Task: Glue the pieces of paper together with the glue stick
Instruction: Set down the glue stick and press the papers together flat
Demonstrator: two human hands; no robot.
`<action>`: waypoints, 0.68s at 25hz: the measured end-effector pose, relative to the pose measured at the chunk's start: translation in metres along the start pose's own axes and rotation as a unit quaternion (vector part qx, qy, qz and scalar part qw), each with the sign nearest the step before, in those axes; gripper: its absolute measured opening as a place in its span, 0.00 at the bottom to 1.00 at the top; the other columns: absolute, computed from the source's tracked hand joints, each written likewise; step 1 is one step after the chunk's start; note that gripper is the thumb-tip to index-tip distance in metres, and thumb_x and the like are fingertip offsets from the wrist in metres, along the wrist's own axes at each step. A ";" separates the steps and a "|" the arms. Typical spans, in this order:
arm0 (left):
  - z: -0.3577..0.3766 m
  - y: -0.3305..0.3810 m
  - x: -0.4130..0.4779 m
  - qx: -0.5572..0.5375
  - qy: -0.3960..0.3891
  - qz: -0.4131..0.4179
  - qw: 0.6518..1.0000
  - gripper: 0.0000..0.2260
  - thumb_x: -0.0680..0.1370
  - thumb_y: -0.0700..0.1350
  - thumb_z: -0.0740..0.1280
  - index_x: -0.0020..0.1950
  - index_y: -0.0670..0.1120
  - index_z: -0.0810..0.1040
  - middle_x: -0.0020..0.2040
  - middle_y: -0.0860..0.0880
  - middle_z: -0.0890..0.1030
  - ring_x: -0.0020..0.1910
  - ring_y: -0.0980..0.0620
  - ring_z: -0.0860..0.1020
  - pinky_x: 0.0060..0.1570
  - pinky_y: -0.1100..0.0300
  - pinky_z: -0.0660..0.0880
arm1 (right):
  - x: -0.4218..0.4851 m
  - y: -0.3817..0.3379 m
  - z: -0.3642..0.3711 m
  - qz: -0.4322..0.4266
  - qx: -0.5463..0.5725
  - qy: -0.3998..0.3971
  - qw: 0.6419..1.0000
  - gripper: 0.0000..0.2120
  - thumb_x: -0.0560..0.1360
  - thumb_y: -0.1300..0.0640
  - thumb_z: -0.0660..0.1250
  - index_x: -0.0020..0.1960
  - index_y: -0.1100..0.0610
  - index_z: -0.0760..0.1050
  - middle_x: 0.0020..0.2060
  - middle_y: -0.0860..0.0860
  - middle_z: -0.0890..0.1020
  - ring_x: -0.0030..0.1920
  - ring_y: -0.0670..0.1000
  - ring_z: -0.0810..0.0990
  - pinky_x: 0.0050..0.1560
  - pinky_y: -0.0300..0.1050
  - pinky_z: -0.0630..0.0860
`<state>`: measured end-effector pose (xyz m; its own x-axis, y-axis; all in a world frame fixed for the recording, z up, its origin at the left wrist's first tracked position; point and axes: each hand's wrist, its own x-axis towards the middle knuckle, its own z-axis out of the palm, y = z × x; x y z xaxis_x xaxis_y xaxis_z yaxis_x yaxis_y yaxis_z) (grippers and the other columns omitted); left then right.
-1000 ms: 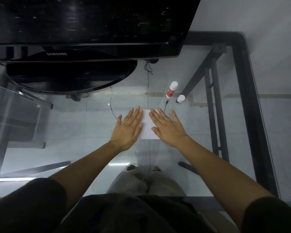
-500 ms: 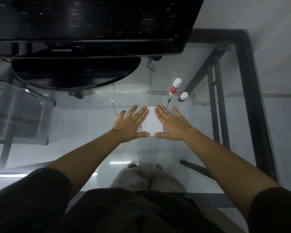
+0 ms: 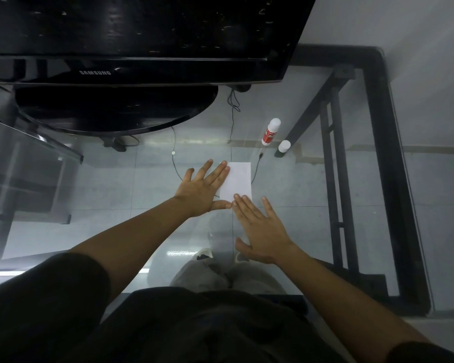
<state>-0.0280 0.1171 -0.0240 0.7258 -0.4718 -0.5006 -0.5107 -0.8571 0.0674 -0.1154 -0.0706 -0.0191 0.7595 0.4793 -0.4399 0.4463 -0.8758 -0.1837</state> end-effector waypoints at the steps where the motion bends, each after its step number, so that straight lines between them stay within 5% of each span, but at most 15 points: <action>1: 0.000 0.001 0.000 -0.001 -0.003 0.000 1.000 0.41 0.73 0.70 0.47 0.75 0.47 0.36 0.78 0.50 0.39 0.77 0.45 0.41 0.71 0.40 0.53 | -0.003 0.003 0.002 0.005 -0.008 0.006 1.000 0.37 0.74 0.38 0.43 0.75 0.55 0.37 0.75 0.51 0.38 0.76 0.52 0.38 0.68 0.54 0.25; 4: 0.000 0.002 0.000 -0.008 -0.011 -0.002 1.000 0.41 0.73 0.69 0.48 0.75 0.47 0.35 0.78 0.50 0.39 0.77 0.44 0.41 0.72 0.40 0.52 | -0.016 0.022 0.001 0.004 -0.017 0.012 1.000 0.36 0.75 0.38 0.43 0.76 0.56 0.40 0.77 0.52 0.44 0.77 0.52 0.42 0.69 0.52 0.23; 10: 0.001 0.002 0.001 -0.004 -0.011 -0.001 1.000 0.41 0.73 0.69 0.48 0.75 0.47 0.35 0.78 0.50 0.39 0.77 0.44 0.40 0.72 0.40 0.51 | 0.011 0.016 -0.009 0.004 -0.013 0.020 1.000 0.36 0.72 0.40 0.34 0.76 0.55 0.39 0.77 0.52 0.44 0.77 0.51 0.42 0.71 0.53 0.31; 17: 0.001 0.003 -0.001 -0.004 -0.010 -0.005 1.000 0.40 0.74 0.69 0.48 0.75 0.47 0.35 0.78 0.49 0.39 0.77 0.44 0.40 0.72 0.40 0.51 | 0.011 0.025 -0.011 0.006 -0.026 0.008 1.000 0.34 0.72 0.43 0.35 0.76 0.56 0.39 0.77 0.52 0.44 0.77 0.51 0.41 0.70 0.51 0.31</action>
<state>-0.0303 0.1153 -0.0242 0.7211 -0.4596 -0.5185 -0.4998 -0.8633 0.0701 -0.0904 -0.0860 -0.0187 0.7717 0.4702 -0.4282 0.4609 -0.8774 -0.1329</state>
